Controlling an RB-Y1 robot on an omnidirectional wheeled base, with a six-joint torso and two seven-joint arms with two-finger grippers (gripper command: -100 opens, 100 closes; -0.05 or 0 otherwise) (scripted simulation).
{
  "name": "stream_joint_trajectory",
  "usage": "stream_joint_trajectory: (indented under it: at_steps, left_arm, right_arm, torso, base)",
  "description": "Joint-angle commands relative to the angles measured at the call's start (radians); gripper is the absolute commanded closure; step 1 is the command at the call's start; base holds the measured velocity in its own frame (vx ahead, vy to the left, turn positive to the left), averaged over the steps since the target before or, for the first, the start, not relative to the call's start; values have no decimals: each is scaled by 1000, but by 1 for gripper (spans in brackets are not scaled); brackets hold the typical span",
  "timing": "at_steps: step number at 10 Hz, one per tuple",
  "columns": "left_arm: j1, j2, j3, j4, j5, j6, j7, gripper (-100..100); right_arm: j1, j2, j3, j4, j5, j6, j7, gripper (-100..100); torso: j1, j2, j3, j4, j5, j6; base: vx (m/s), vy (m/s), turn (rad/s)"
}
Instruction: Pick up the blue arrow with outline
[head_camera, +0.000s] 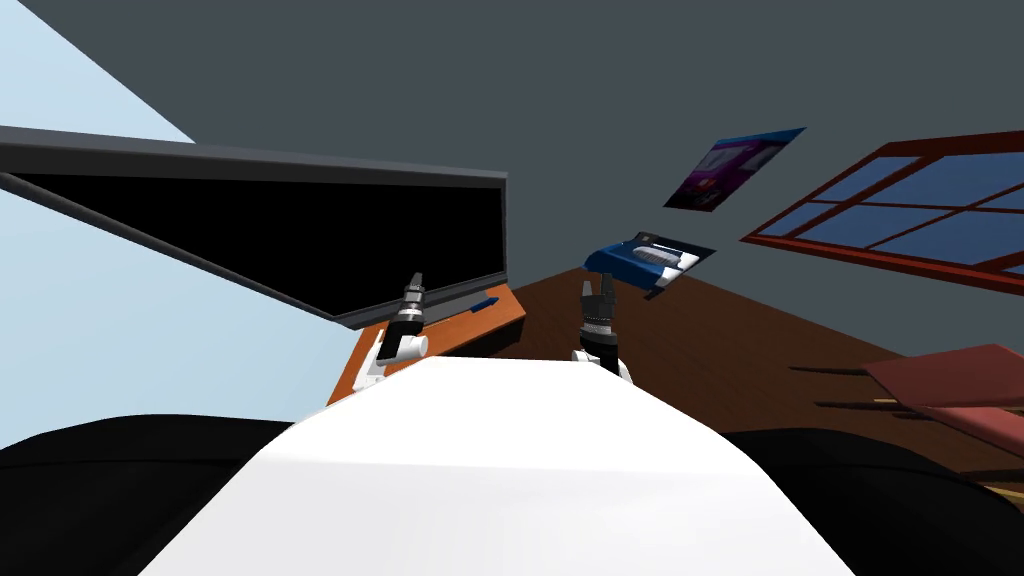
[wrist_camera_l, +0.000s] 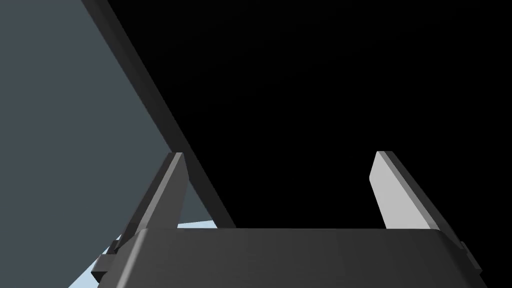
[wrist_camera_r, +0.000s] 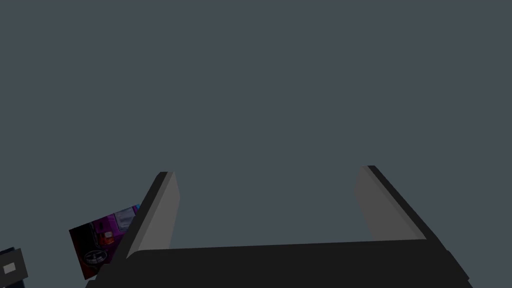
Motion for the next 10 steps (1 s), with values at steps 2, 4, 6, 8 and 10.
stream_joint_trajectory:
  at_steps: [2, 4, 6, 8, 10]
  left_arm:
    - [-20, 16, 37, 71, -6, 70, -17, -100]
    - [-33, 28, 63, 117, -9, 106, -27, -100]
    - [-46, 40, 90, 156, -12, 162, -36, -100]
    - [-60, 52, 118, 207, -14, 208, -46, -100]
    - [-75, 64, 147, 253, -16, 258, -55, -100]
  right_arm:
    - [0, 0, 0, 0, 0, 0, 0, 0]
    - [0, 0, 0, 0, 0, 0, 0, 0]
    - [0, 0, 0, 0, 0, 0, 0, 0]
    - [0, 0, 0, 0, 0, 0, 0, 0]
    - [0, 0, 0, 0, 0, 0, 0, 0]
  torso:
    - [0, 0, 0, 0, 0, -1]
    - [-1, 0, 0, 0, 0, -1]
    - [-1, 0, 0, 0, 0, -1]
    - [-1, 0, 0, 0, 0, -1]
    - [-2, -1, 0, 0, 0, -1]
  base:
    - [-10, 13, -134]
    - [-9, 3, -176]
    - [-9, 0, -160]
    - [-5, -6, -165]
    - [-3, -8, -164]
